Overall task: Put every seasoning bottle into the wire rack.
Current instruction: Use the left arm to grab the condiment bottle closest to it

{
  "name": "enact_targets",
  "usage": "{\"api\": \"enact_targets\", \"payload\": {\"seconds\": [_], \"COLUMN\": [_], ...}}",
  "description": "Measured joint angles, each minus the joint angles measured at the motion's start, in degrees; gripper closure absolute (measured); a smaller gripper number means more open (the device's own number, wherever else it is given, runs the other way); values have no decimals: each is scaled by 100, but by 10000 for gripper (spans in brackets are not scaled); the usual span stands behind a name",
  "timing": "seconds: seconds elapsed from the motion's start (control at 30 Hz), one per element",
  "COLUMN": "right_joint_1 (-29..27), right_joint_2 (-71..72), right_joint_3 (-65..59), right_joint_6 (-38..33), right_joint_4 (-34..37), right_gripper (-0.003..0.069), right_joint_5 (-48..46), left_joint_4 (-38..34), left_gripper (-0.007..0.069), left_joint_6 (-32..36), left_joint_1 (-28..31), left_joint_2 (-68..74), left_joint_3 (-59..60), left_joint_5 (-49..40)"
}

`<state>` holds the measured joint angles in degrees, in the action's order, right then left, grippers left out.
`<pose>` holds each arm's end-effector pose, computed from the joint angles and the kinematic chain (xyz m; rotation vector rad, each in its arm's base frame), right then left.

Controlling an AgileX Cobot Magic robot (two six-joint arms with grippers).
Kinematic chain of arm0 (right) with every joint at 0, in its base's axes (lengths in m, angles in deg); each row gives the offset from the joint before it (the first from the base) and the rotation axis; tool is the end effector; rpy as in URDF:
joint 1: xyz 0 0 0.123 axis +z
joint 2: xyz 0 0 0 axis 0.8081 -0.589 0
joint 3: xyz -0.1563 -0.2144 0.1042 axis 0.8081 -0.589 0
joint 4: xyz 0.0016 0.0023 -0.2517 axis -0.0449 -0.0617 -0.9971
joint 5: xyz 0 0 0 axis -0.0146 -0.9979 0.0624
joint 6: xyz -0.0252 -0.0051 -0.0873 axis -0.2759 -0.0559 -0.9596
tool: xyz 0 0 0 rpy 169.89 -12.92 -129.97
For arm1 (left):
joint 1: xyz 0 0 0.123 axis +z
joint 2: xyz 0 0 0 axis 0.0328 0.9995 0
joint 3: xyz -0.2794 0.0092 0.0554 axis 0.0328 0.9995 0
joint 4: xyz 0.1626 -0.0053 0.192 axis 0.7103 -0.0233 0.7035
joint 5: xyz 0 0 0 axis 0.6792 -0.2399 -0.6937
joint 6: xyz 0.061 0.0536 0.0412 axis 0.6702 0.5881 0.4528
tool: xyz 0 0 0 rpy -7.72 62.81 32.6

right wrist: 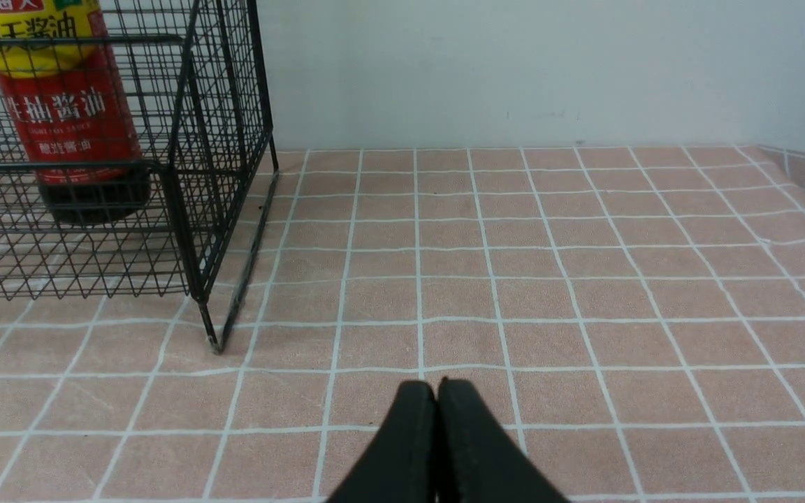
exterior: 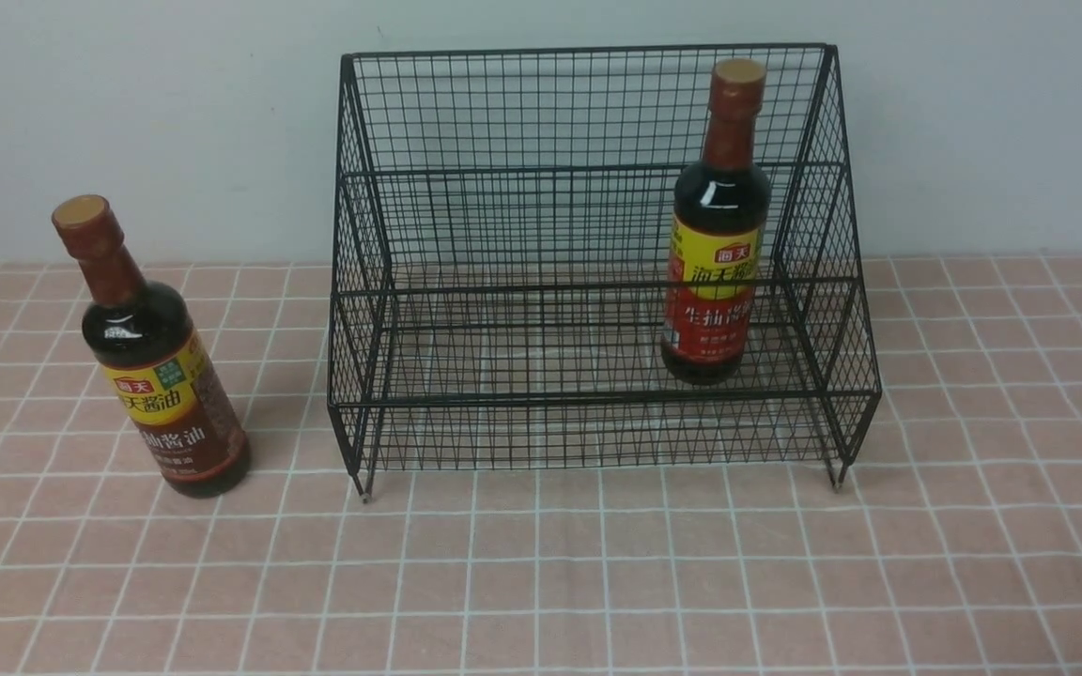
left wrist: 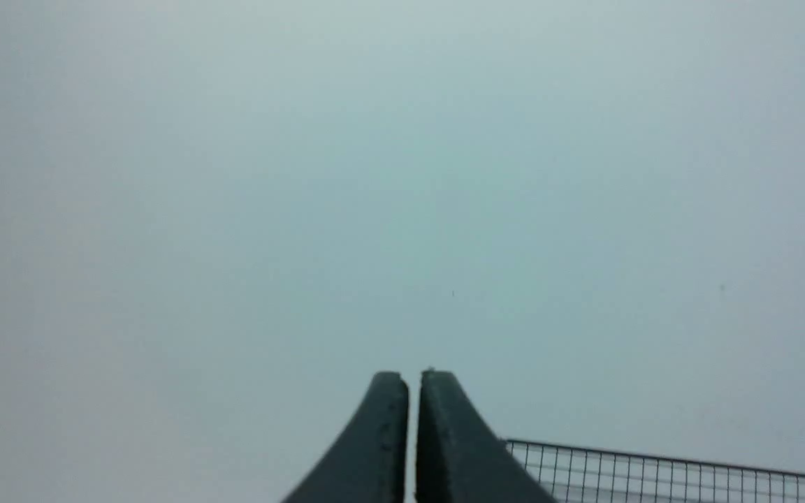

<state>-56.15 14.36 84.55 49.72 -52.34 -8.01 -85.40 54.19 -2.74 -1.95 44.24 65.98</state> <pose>0.0524 -0.0005 0.1733 0.0550 1.8650 0.0098 0.0477 0.0020 0.2461 -0.0880 1.0545 -0.1645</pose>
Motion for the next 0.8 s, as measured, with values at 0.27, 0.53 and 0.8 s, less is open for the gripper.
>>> {"api": "enact_targets", "payload": {"seconds": [0.27,0.53,0.8], "right_joint_1": [0,0,0], "right_joint_2": [0,0,0], "right_joint_3": [0,0,0], "right_joint_6": [-38,-55,-84], "right_joint_4": [0,0,0], "right_gripper": [673,673,673], "right_joint_5": [0,0,0], "left_joint_4": [-24,-24,-24], "left_gripper": [616,512,224], "left_joint_6": [-7,-7,-7], "left_joint_1": [0,0,0], "left_joint_2": [2361,5029,6192], "left_joint_3": [-1190,-2599,-3405], "left_joint_5": [-26,-47,-69]}}
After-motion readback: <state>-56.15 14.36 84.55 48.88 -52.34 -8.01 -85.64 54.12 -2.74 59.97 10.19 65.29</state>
